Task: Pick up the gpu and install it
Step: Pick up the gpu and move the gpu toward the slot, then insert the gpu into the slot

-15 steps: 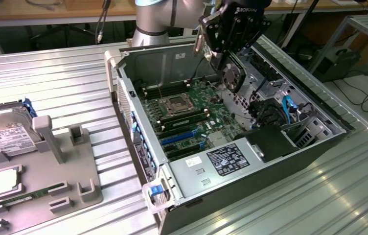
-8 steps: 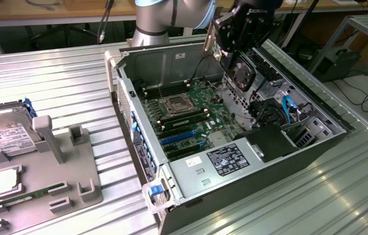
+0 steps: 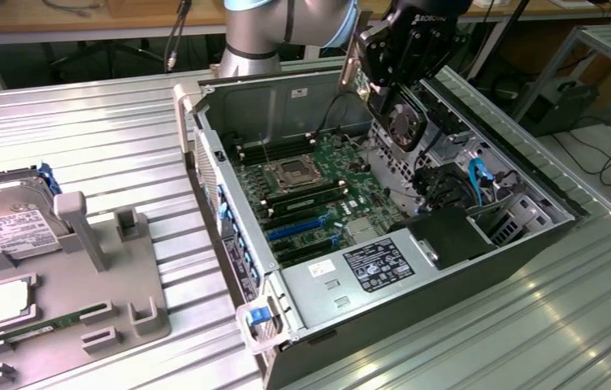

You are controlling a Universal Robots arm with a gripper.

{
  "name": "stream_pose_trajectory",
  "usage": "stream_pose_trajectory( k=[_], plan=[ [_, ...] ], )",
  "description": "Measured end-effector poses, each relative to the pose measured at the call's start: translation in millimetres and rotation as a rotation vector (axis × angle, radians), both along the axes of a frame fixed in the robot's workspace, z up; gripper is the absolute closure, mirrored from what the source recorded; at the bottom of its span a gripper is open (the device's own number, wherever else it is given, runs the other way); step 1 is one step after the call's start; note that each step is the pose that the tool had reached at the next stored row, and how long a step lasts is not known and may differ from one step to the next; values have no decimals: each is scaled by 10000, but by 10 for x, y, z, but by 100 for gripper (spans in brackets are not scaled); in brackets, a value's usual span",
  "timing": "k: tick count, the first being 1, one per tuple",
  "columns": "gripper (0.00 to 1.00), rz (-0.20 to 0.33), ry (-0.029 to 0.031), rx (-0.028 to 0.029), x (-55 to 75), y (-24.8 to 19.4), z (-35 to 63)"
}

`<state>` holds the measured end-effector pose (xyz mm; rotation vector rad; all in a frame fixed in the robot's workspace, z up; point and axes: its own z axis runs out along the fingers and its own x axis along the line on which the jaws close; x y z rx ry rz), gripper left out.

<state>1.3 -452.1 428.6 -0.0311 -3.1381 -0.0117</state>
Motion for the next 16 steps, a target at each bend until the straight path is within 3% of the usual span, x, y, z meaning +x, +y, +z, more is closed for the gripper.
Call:
stream_pose_trajectory(
  k=[9, 14, 16],
  plan=[
    [73, 25, 0, -1, 0, 0, 0],
    [73, 533, 0, 0, 0, 0, 0],
    [73, 1005, 0, 0, 0, 0, 0]
  ],
)
